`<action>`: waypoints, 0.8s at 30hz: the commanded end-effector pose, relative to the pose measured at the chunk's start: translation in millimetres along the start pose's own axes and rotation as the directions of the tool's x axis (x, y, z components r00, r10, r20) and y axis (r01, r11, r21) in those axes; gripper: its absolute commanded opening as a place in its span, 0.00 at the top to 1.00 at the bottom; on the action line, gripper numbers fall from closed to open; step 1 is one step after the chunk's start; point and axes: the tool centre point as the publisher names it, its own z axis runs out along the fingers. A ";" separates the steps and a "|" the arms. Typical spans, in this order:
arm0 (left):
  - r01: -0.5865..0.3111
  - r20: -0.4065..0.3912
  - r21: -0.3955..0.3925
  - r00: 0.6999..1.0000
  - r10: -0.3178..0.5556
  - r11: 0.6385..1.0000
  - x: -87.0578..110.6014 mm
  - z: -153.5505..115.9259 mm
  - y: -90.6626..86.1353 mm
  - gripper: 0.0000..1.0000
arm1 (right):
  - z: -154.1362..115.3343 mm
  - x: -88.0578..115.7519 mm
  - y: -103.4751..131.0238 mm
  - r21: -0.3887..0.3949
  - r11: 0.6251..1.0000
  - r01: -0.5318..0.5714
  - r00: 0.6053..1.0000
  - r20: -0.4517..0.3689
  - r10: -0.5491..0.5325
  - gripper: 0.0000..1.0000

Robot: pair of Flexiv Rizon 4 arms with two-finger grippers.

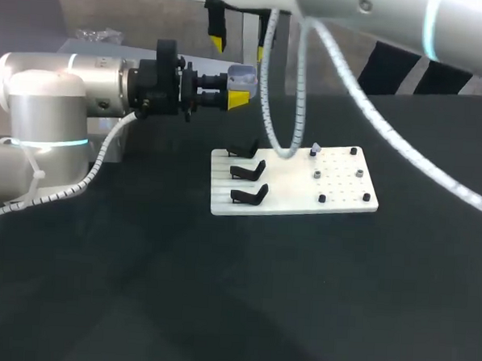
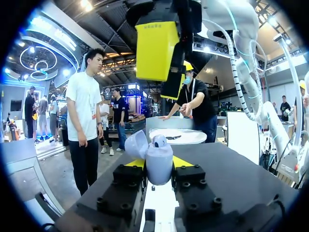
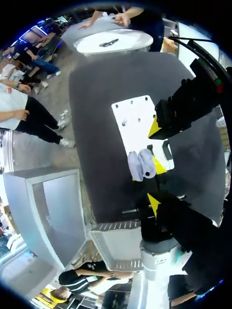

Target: Pick up each earbud case from the left stands, insert the matching earbuds, close the lid, and place the case in the box.

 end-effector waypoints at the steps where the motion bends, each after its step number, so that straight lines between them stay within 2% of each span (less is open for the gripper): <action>1: 0.000 0.000 0.002 1.000 0.000 1.000 0.0 0.0 0.9 1.00 | -5.7 35.6 -46.9 -0.172 0.983 0.071 0.983 0.182 -0.039 0.00; 12: 0.000 0.000 0.002 1.000 0.000 1.000 0.0 0.0 0.9 1.00 | -13.3 46.8 -78.3 -0.164 0.975 0.148 0.966 0.236 -0.106 0.00; 14: 0.000 0.000 0.002 1.000 0.000 1.000 0.0 0.0 0.9 1.00 | -13.5 50.5 -84.9 -0.115 0.981 0.156 0.961 0.249 -0.123 0.00; 24: 0.000 0.000 0.002 1.000 0.000 1.000 0.0 0.0 0.9 1.00 | -13.5 50.5 -84.9 -0.115 0.981 0.156 0.961 0.249 -0.123 0.00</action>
